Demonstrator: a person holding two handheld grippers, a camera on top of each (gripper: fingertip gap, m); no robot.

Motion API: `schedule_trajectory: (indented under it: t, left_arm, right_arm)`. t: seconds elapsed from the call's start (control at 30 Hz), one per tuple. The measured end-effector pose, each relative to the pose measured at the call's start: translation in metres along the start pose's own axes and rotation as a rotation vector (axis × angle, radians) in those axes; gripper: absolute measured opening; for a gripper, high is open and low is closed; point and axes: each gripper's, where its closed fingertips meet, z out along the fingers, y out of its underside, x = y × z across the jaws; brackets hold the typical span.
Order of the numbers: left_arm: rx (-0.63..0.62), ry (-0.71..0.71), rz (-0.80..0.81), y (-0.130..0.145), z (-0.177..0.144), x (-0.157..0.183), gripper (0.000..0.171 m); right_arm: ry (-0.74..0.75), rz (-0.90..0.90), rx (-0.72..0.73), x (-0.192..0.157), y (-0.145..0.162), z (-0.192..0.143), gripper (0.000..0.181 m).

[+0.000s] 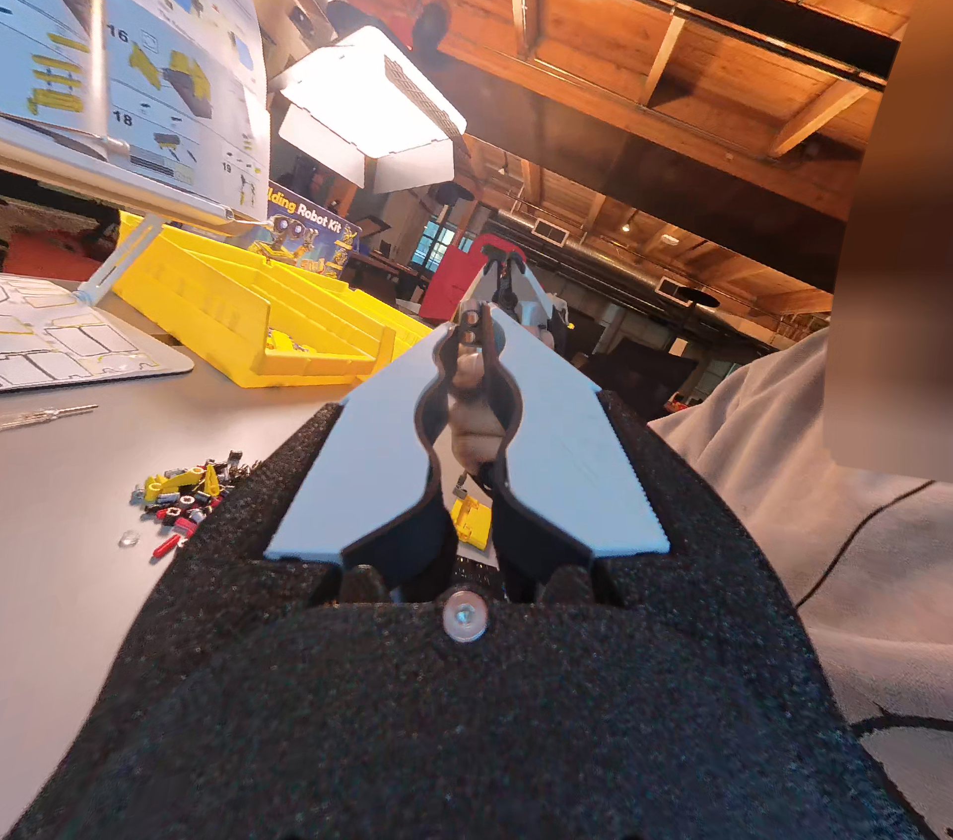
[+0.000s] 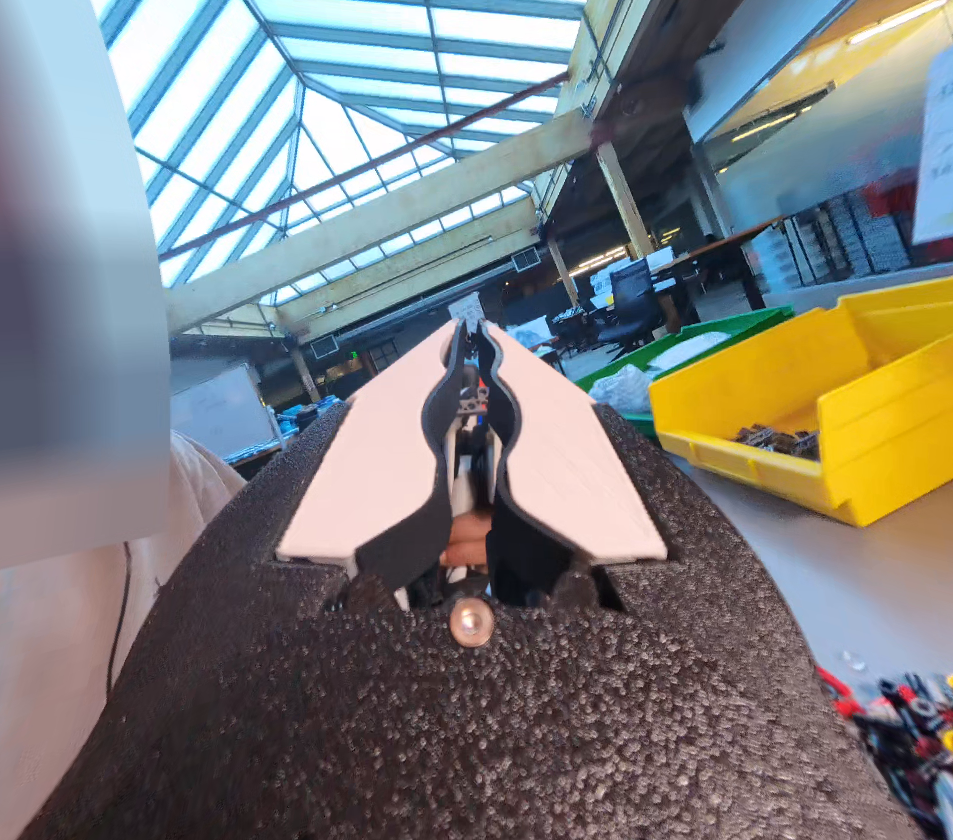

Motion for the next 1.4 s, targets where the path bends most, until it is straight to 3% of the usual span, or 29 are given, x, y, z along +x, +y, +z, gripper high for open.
schedule_trajectory:
  t: [0.13,0.27,0.37,0.43,0.57,0.73,0.87,1.03,1.13,1.33,1.4]
  left_arm:
    - [-0.125,-0.088,0.074,0.027,0.006,-0.018,0.007]
    - [-0.198,-0.158,0.143,0.043,0.0,-0.028,0.007]
    - [-0.205,-0.166,0.152,0.043,0.002,-0.031,0.007]
    - [-0.215,-0.173,0.156,0.047,0.002,-0.035,0.007]
    - [-0.226,-0.176,0.121,0.055,0.003,-0.042,0.006]
    - [-0.228,-0.171,0.102,0.058,0.002,-0.044,0.006]
    - [-0.22,-0.133,0.09,0.059,0.004,-0.039,0.006]
    - [-0.197,-0.067,0.043,0.06,0.008,-0.031,0.007]
    - [-0.197,-0.053,0.038,0.06,0.009,-0.029,0.006]
    - [-0.219,-0.078,0.012,0.064,0.007,-0.035,0.007]
    - [-0.221,-0.088,0.004,0.064,0.006,-0.036,0.007]
  right_arm:
    - [0.027,0.071,-0.023,0.022,-0.002,-0.011,0.002]
    - [0.174,-0.203,-0.125,0.044,-0.035,-0.038,0.003]
    - [0.365,-0.433,-0.282,0.084,-0.049,-0.067,0.003]
    - [0.44,-0.505,-0.453,0.111,-0.03,-0.079,0.003]
    - [0.401,-0.521,-0.823,0.145,0.052,-0.083,0.006]
    - [0.389,-0.579,-1.092,0.173,0.115,-0.098,0.011]
    - [0.376,-0.596,-1.068,0.166,0.112,-0.096,0.024]
    - [0.232,-0.549,-0.861,0.116,0.09,-0.067,0.078]
    - [0.217,-0.655,-0.898,0.102,0.093,-0.063,0.092]
    - [0.181,-0.597,-0.913,0.097,0.107,-0.065,0.082]
    - [0.091,-0.546,-0.898,0.078,0.108,-0.061,0.066]
